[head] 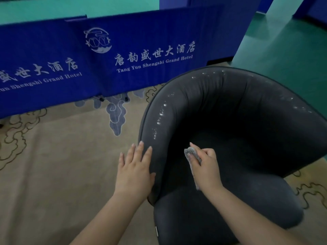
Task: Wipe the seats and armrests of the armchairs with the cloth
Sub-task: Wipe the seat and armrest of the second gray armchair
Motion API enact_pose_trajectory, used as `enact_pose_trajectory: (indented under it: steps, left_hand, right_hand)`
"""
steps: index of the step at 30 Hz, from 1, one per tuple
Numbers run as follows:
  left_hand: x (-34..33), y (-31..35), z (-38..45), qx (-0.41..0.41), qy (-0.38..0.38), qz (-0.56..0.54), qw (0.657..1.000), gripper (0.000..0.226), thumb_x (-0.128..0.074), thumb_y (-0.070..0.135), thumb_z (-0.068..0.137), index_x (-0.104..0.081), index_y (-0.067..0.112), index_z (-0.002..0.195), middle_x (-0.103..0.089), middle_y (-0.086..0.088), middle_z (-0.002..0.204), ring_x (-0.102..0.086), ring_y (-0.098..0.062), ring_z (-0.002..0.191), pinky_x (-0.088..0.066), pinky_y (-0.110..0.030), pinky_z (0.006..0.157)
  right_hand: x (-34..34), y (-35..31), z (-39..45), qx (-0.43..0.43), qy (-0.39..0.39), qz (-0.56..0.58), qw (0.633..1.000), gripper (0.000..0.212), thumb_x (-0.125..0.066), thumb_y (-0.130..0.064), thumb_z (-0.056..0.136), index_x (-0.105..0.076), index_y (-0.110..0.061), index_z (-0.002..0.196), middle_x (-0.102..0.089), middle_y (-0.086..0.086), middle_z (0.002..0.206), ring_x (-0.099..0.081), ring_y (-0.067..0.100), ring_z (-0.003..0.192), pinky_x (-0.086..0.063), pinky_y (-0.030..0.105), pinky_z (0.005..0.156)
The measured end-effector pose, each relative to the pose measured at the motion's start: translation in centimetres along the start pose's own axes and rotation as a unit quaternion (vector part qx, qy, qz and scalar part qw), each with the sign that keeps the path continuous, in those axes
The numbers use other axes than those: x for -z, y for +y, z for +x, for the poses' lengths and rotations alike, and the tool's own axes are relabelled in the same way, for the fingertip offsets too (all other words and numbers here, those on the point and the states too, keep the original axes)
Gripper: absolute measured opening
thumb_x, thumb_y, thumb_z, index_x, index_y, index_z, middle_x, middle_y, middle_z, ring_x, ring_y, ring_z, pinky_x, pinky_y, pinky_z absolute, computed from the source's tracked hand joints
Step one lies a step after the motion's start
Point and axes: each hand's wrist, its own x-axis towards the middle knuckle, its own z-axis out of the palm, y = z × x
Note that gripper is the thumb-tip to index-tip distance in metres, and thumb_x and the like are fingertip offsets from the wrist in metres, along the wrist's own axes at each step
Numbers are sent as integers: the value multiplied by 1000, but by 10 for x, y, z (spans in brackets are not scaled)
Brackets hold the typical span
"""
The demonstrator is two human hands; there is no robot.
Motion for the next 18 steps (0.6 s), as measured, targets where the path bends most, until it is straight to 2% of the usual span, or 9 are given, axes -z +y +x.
enact_pose_trajectory:
  steps: [4, 14, 18]
  left_hand:
    - [16, -18, 13, 14, -21, -52, 998, 84, -55, 47, 90, -5, 25, 154, -4, -1, 163, 1, -21, 149, -6, -36, 121]
    - [4, -33, 47, 42, -69, -121, 989, 94, -63, 51, 84, -7, 27, 155, -12, -1, 162, -14, -22, 147, -16, -34, 119]
    - [1, -48, 69, 12, -104, -168, 980, 98, -69, 47, 82, -5, 32, 154, -11, 4, 161, -18, -19, 146, -22, -32, 116]
  right_hand:
    - [-2, -18, -1, -5, 4, 7, 1000, 38, -57, -26, 94, -55, -32, 131, -42, -13, 99, -46, -12, 91, -32, -6, 79]
    - [-14, -20, 29, -19, -4, 20, 1000, 39, -54, -30, 95, -52, -35, 134, -41, -13, 96, -47, -12, 87, -32, -7, 74]
    - [-41, -26, 42, -32, 2, 33, 999, 41, -51, -33, 95, -49, -37, 135, -41, -15, 98, -49, -10, 91, -36, 1, 76]
